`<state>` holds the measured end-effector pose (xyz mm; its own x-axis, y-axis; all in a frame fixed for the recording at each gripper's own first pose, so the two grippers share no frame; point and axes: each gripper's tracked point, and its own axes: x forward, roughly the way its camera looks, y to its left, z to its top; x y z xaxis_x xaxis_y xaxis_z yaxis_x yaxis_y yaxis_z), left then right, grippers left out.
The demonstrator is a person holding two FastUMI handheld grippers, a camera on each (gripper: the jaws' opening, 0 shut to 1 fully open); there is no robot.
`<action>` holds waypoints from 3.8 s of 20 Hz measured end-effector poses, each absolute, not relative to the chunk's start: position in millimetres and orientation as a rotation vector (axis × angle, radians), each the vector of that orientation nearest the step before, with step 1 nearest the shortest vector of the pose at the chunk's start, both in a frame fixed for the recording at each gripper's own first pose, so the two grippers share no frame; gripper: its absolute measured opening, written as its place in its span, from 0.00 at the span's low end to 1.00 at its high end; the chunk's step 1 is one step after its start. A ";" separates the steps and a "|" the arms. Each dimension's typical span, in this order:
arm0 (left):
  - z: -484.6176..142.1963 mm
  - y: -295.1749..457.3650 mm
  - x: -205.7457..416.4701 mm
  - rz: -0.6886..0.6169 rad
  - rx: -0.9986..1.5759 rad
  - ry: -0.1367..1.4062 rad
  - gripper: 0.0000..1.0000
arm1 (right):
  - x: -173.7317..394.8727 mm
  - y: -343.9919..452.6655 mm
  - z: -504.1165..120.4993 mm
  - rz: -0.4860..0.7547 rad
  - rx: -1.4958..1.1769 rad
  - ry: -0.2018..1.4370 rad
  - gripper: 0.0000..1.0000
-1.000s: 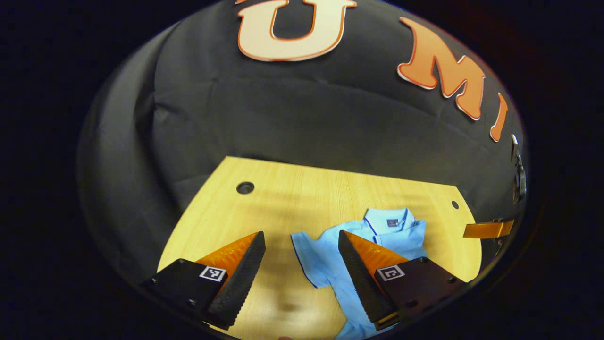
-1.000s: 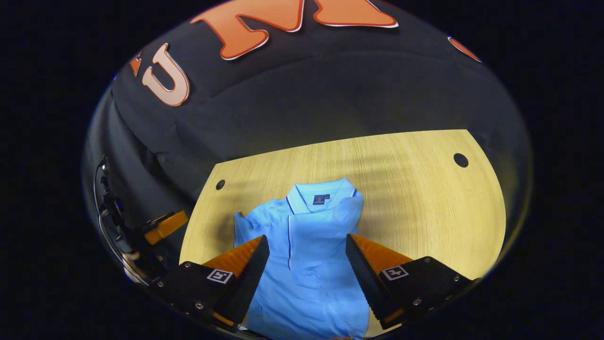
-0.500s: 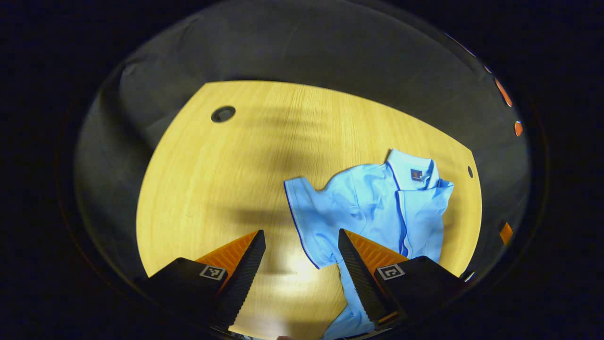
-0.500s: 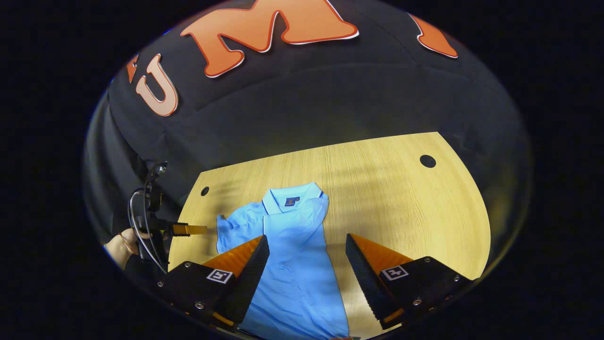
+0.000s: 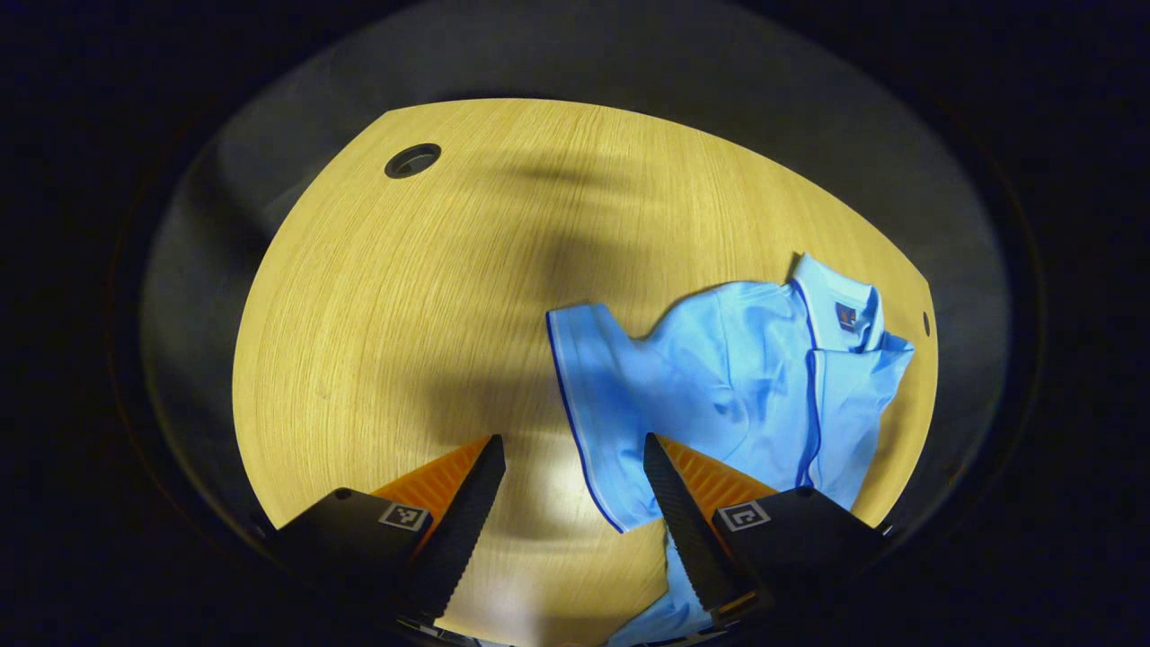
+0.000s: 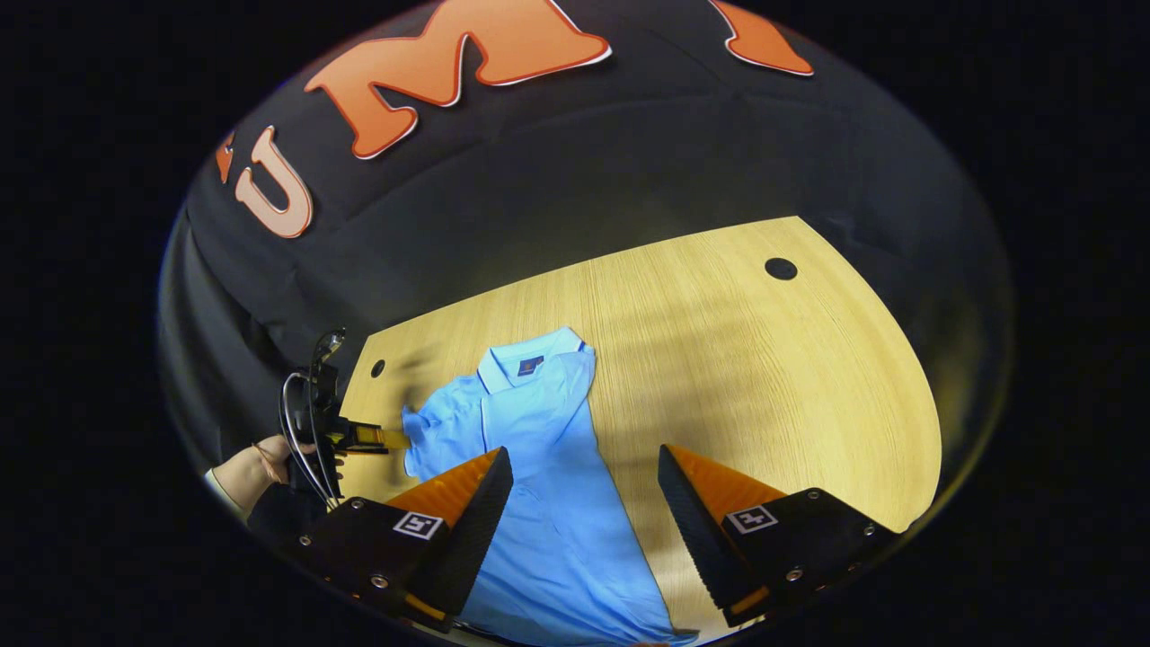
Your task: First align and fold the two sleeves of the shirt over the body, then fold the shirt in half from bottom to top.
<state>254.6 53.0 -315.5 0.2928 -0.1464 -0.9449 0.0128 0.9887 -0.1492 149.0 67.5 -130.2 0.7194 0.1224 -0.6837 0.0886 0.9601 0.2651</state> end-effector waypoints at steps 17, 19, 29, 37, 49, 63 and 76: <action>-312.2 41.8 301.1 -0.059 -0.082 1.261 0.06 | 140.1 52.8 -133.9 -0.008 0.295 0.773 0.99; -299.5 35.9 322.8 -0.072 -0.060 1.228 0.06 | 139.5 49.6 -132.1 -0.009 0.300 0.768 0.99; -224.5 -62.5 332.2 -0.262 0.051 1.108 0.06 | 128.7 23.2 -126.7 -0.007 0.312 0.747 0.99; -210.0 -180.5 305.5 -0.438 0.082 1.116 0.06 | 102.5 -13.6 -131.7 -0.040 0.336 0.758 0.98; -233.8 -249.0 283.2 -0.475 0.044 1.167 0.27 | 78.2 -48.9 -149.6 -0.093 0.372 0.792 0.99; -207.6 -133.0 191.5 -0.264 -0.081 1.057 1.00 | 37.0 32.8 -164.3 0.138 0.164 0.902 0.99; -273.8 -53.0 38.2 -0.293 -0.018 1.217 1.00 | -77.5 65.4 -264.8 0.120 -0.056 1.188 0.99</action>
<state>38.2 -53.0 -273.8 0.3132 -0.2318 -0.9209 0.2130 0.9622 -0.1698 -77.5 65.4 -264.8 0.3676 0.0638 -0.9278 -0.1232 0.9922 0.0195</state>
